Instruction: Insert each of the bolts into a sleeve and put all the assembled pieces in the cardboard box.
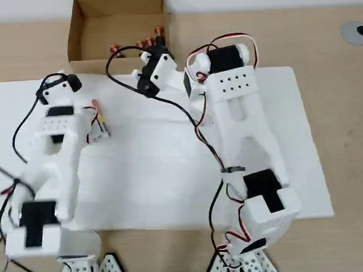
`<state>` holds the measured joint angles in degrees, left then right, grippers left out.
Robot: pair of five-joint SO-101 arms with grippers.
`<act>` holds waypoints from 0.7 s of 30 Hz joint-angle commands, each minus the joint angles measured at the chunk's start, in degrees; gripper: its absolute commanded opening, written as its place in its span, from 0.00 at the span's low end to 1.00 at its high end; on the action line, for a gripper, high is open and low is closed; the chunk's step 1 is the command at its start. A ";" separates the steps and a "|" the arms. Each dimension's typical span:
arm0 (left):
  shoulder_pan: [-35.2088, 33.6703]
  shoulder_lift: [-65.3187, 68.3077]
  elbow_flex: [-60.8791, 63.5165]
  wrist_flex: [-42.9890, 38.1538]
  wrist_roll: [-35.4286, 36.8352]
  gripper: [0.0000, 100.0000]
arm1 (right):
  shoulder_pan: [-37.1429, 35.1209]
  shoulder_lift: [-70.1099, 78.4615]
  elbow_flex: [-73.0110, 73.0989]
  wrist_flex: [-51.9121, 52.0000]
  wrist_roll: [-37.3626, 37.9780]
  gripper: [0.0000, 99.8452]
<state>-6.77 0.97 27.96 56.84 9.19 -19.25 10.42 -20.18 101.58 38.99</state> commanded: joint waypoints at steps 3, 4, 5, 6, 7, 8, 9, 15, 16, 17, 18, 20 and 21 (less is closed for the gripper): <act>0.18 6.37 -8.44 1.58 0.53 0.21 | -0.75 -4.44 0.04 0.88 -0.62 0.01; 0.09 6.29 -8.44 1.58 0.62 0.21 | -0.75 -4.35 0.13 0.88 -0.62 0.01; 0.09 5.85 -8.44 1.58 0.62 0.21 | -0.75 -4.26 0.13 0.88 -0.62 0.01; -0.18 5.14 -8.44 1.58 0.70 0.21 | -0.84 -4.18 0.13 0.88 -0.62 0.01; -0.35 4.09 -8.44 1.58 1.41 0.21 | -0.84 -4.18 0.13 0.88 -0.62 0.01; -0.88 2.68 -8.44 1.58 2.37 0.21 | -0.84 -4.09 0.13 0.88 -0.62 0.01; -1.41 1.01 -8.44 1.58 2.99 0.21 | -0.84 -4.09 0.13 0.88 -0.62 0.01; -2.02 -7.78 -8.44 1.67 4.66 0.21 | -0.84 -4.09 0.13 0.88 -0.62 0.01; -1.93 -8.75 -8.35 1.67 4.66 0.21 | -0.84 -4.09 0.13 0.88 -0.62 0.01; -1.85 -9.36 -8.26 1.67 4.75 0.21 | -0.84 -4.09 0.22 0.88 -0.62 0.01; -1.76 -9.54 -8.26 1.67 4.75 0.21 | -0.84 -4.09 0.40 0.88 -0.62 0.01; -2.11 -9.54 -8.35 1.58 5.71 0.21 | -0.84 -4.09 1.10 0.88 -0.62 0.01; -2.20 -9.45 -8.09 1.23 5.89 0.21 | -0.84 -4.09 1.63 0.88 -0.62 0.01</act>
<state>-8.18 -5.80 22.86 58.15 14.11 -19.25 10.42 -18.95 101.58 38.99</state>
